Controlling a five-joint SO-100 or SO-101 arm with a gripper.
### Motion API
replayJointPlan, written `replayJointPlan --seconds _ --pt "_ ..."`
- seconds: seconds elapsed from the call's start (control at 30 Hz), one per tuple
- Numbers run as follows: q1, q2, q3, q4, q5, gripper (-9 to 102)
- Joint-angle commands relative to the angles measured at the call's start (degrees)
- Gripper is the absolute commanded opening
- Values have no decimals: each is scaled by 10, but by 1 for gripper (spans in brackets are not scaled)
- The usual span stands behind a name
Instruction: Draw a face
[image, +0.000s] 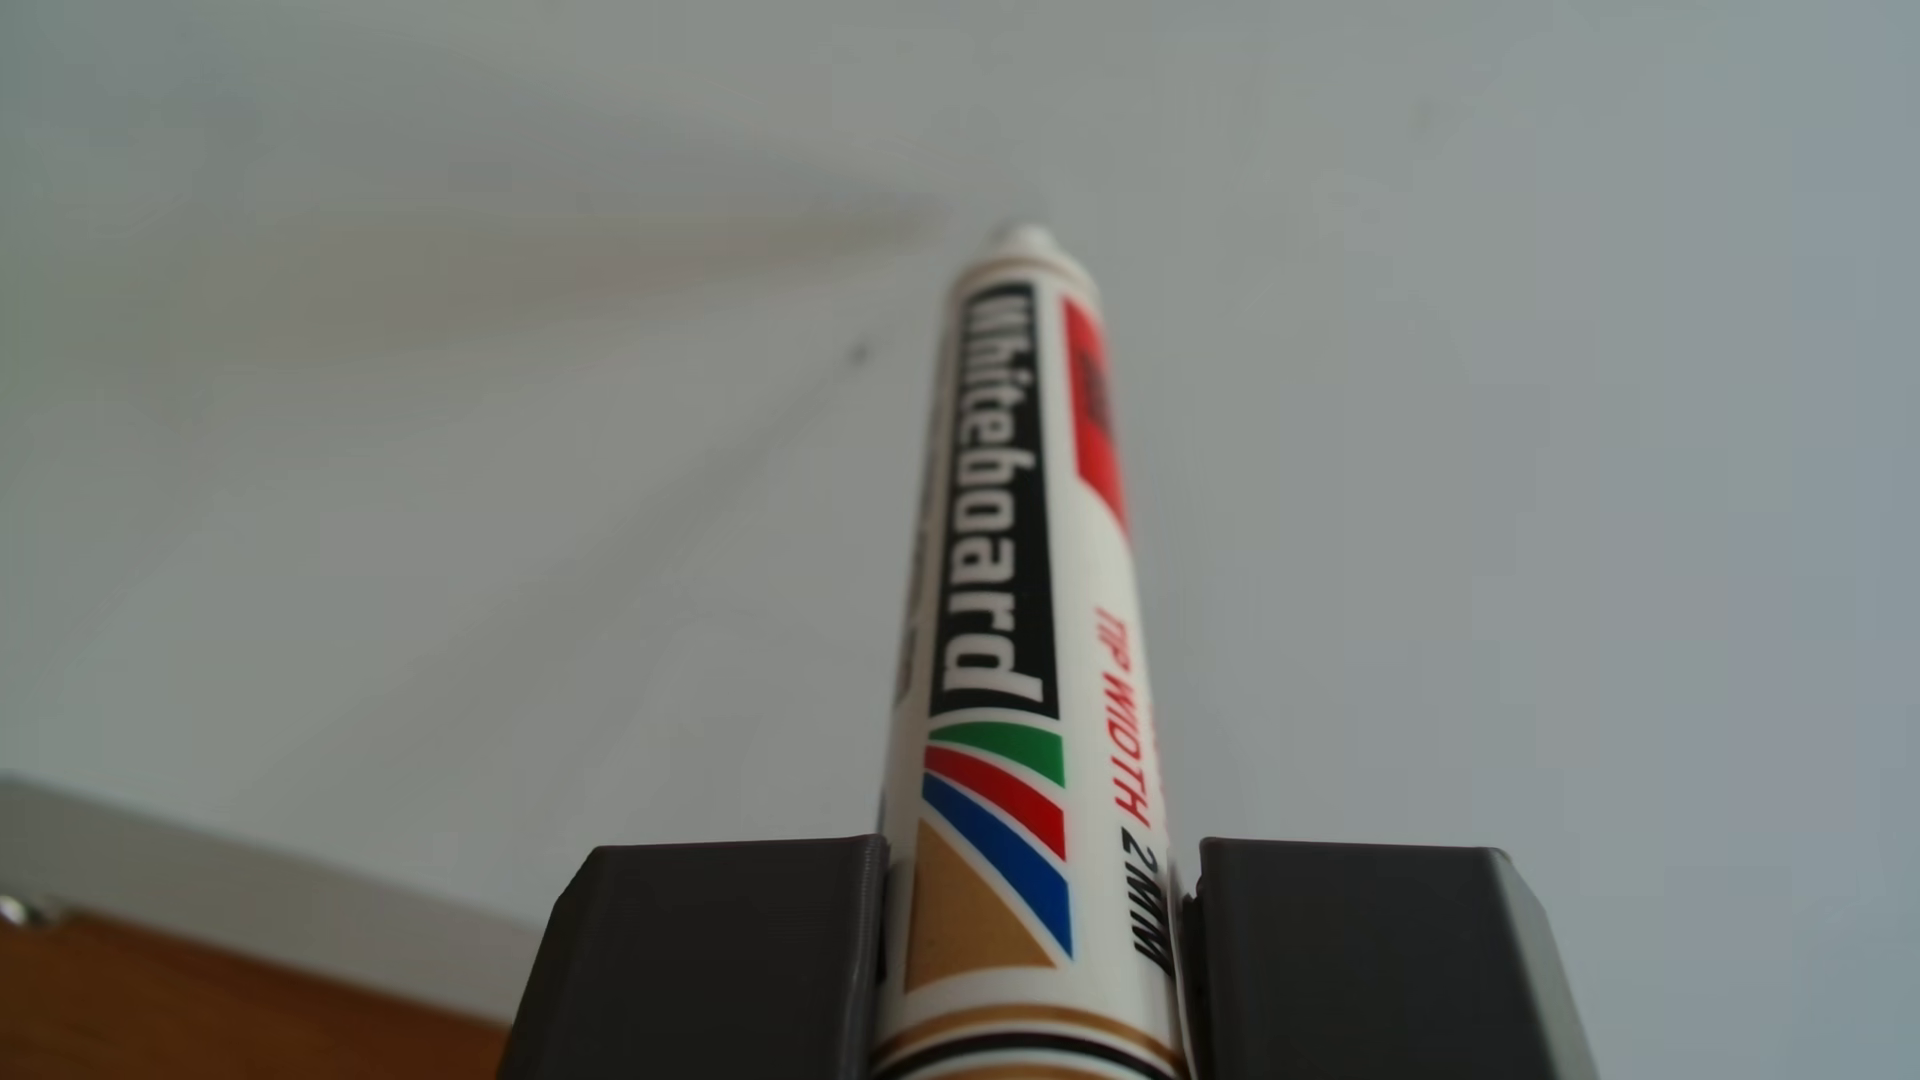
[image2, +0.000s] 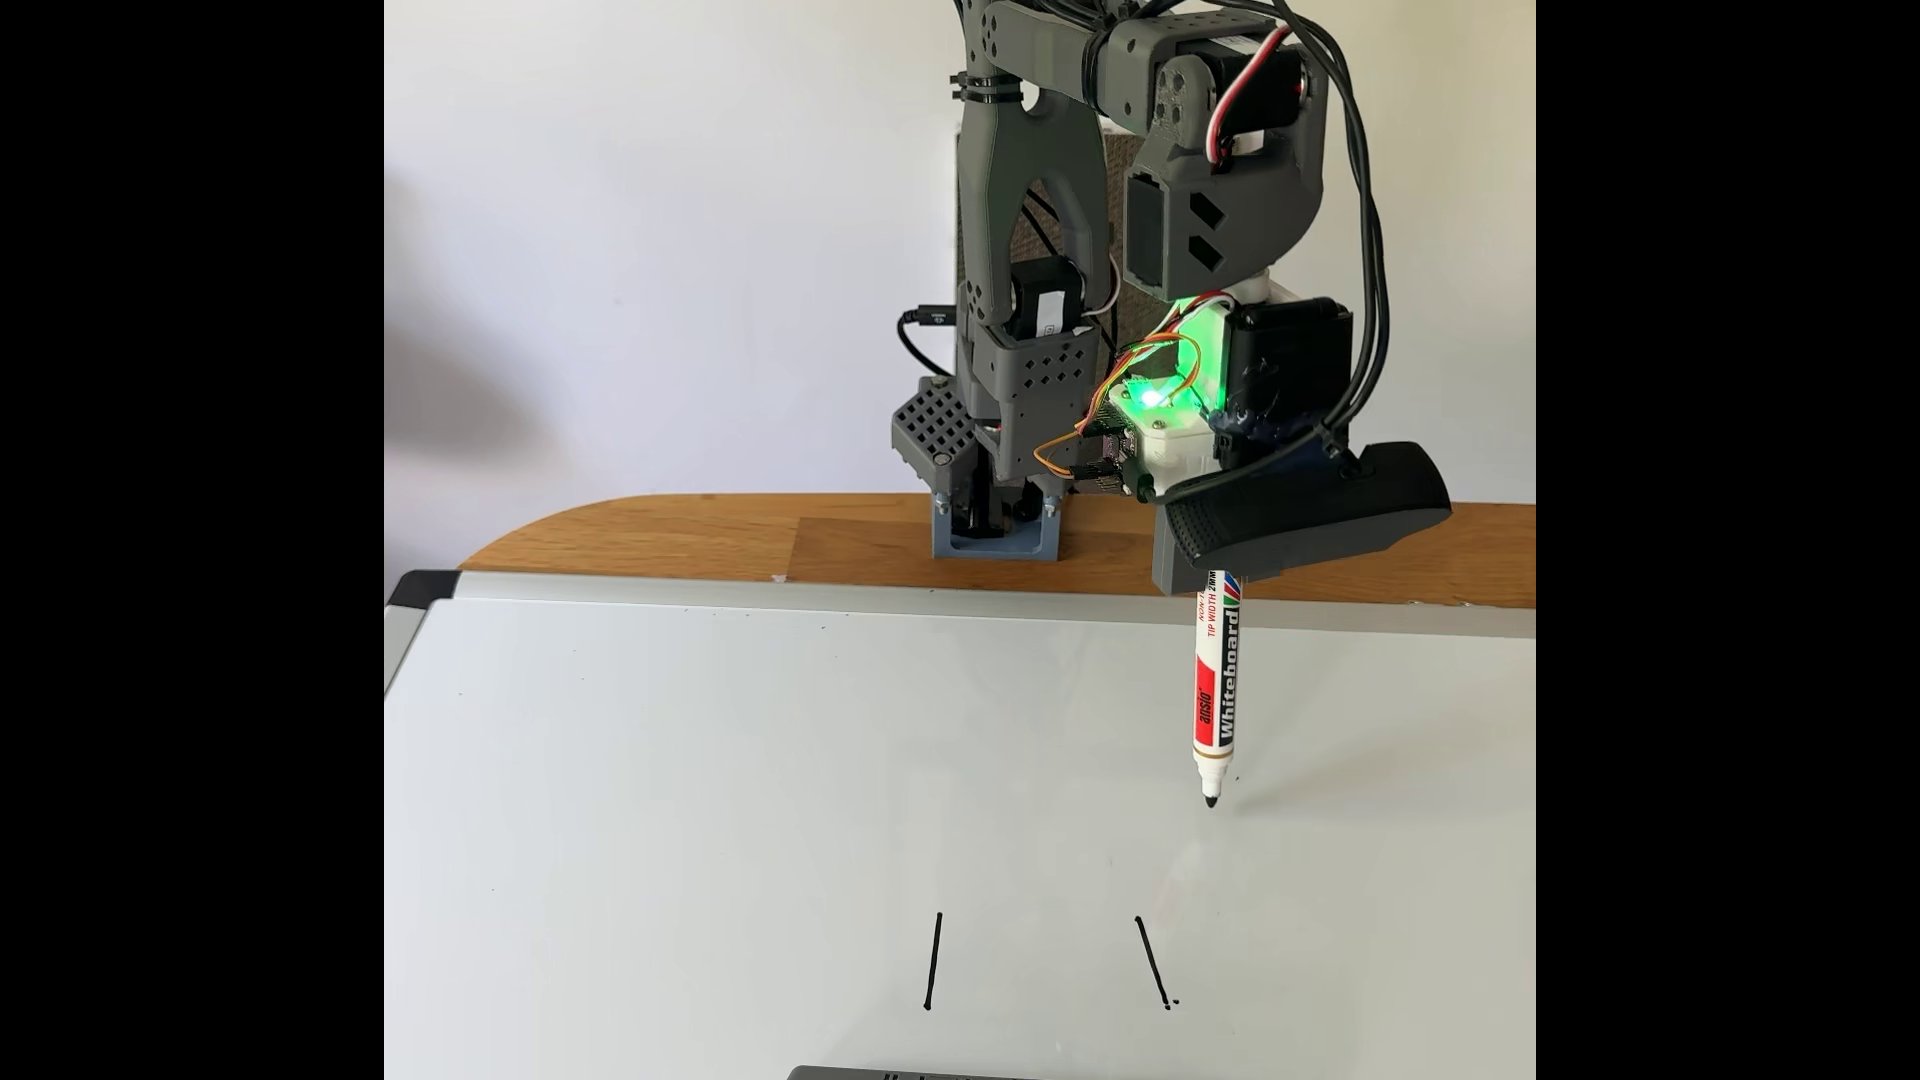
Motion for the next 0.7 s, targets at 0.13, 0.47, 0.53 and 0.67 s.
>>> replayJointPlan --seconds 0.13,0.47,0.53,0.67 --pt "-3 -10 -4 -29 4 -1" --pt "20 -11 20 -30 3 -1" --pt "29 -6 34 -30 0 -1" --pt "62 -5 54 -30 -7 -1"
